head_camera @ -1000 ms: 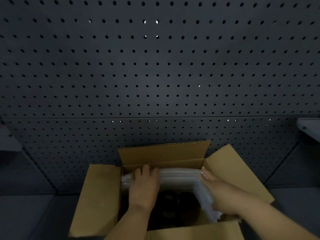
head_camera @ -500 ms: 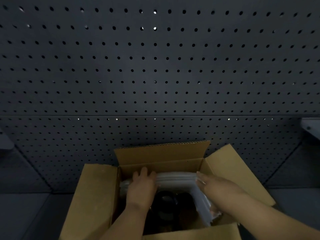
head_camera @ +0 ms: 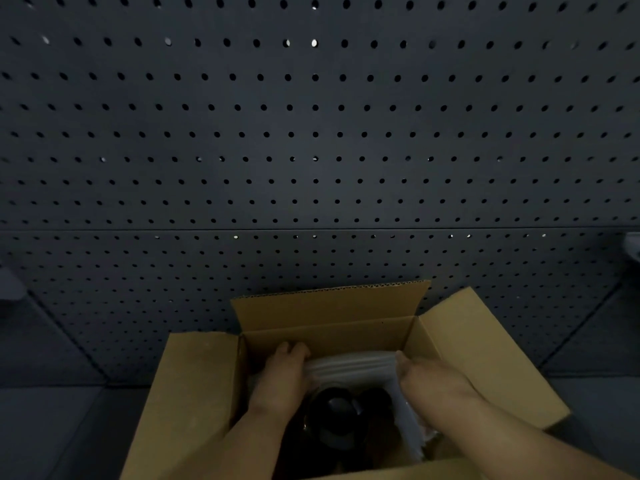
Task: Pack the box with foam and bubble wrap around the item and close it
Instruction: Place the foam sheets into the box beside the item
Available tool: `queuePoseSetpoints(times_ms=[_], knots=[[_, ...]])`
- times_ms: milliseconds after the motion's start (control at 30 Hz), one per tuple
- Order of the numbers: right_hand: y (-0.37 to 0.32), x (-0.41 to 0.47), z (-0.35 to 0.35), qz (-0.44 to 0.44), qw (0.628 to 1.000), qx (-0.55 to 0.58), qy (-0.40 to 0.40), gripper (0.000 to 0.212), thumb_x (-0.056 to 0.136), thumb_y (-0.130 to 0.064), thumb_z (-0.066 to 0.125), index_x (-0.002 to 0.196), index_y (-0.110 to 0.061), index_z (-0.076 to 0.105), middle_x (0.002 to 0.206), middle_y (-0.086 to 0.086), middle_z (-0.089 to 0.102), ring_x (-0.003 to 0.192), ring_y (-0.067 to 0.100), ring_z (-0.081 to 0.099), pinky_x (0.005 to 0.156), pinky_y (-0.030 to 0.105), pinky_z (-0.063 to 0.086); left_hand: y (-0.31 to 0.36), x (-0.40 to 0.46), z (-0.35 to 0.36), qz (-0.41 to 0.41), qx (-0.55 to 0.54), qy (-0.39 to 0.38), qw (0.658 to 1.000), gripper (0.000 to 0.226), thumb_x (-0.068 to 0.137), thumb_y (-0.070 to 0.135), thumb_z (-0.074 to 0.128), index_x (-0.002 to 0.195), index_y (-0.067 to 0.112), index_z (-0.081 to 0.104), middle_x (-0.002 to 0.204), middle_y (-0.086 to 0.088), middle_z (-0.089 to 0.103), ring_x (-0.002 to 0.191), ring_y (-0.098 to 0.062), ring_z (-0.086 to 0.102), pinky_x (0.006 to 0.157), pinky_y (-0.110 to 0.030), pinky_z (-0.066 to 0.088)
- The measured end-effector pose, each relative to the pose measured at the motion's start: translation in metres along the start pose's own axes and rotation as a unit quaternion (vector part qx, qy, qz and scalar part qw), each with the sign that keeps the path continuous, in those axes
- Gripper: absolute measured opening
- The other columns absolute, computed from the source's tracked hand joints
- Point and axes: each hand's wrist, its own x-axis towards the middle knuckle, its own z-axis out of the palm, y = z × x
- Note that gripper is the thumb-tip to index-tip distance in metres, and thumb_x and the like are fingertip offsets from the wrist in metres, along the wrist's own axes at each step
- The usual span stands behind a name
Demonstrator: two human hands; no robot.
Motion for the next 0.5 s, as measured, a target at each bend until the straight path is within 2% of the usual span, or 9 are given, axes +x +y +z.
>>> queuePoseSetpoints(times_ms=[100, 233, 333, 433, 500], knots=[[-0.003, 0.002, -0.001, 0.002, 1.000, 0.014, -0.005, 0.070, 0.097, -0.008, 0.045, 0.150, 0.006, 0.001, 0.149, 0.020, 0.033, 0.135, 0.031, 0.037, 0.108, 0.035, 0.033, -0.007, 0.003, 0.000, 0.009, -0.017, -0.005, 1.000, 0.024, 0.097, 0.017, 0.046, 0.118, 0.015, 0.056, 0.124, -0.003, 0.047, 0.109, -0.016, 0.050, 0.086, -0.021, 0.040], [-0.005, 0.010, 0.001, 0.014, 1.000, 0.021, -0.011, 0.064, 0.101, -0.012, 0.036, 0.150, 0.005, -0.002, 0.151, 0.018, 0.031, 0.137, 0.030, 0.036, 0.109, 0.033, 0.033, -0.005, 0.000, 0.003, 0.032, 0.006, -0.008, 0.999, 0.026, 0.100, 0.013, 0.038, 0.116, 0.012, 0.058, 0.115, -0.001, 0.048, 0.103, -0.013, 0.047, 0.067, -0.017, 0.029], [-0.007, 0.016, 0.003, 0.030, 0.998, 0.044, -0.024, 0.058, 0.103, -0.014, 0.033, 0.150, 0.004, 0.004, 0.154, 0.017, 0.028, 0.140, 0.027, 0.034, 0.111, 0.032, 0.032, -0.006, -0.001, 0.005, 0.031, 0.049, 0.005, 0.998, 0.029, 0.097, 0.011, 0.040, 0.118, 0.020, 0.058, 0.120, -0.001, 0.053, 0.109, -0.018, 0.049, 0.080, -0.024, 0.038], [-0.006, 0.024, 0.013, 0.030, 0.998, 0.060, 0.012, 0.050, 0.102, -0.016, 0.032, 0.149, -0.005, 0.022, 0.147, 0.016, 0.040, 0.130, 0.031, 0.046, 0.102, 0.035, 0.041, -0.006, -0.002, 0.006, 0.029, 0.080, 0.008, 0.996, 0.036, 0.095, 0.008, 0.041, 0.122, 0.024, 0.057, 0.121, -0.001, 0.055, 0.110, -0.021, 0.049, 0.088, -0.030, 0.044], [-0.007, 0.026, 0.018, 0.038, 0.997, 0.072, 0.018, 0.051, 0.102, -0.012, 0.031, 0.150, -0.001, 0.019, 0.150, 0.017, 0.036, 0.131, 0.032, 0.045, 0.103, 0.036, 0.040, -0.005, -0.003, 0.008, 0.026, 0.093, 0.007, 0.995, 0.038, 0.094, 0.006, 0.041, 0.125, 0.024, 0.056, 0.124, -0.001, 0.054, 0.112, -0.022, 0.049, 0.091, -0.033, 0.046]])
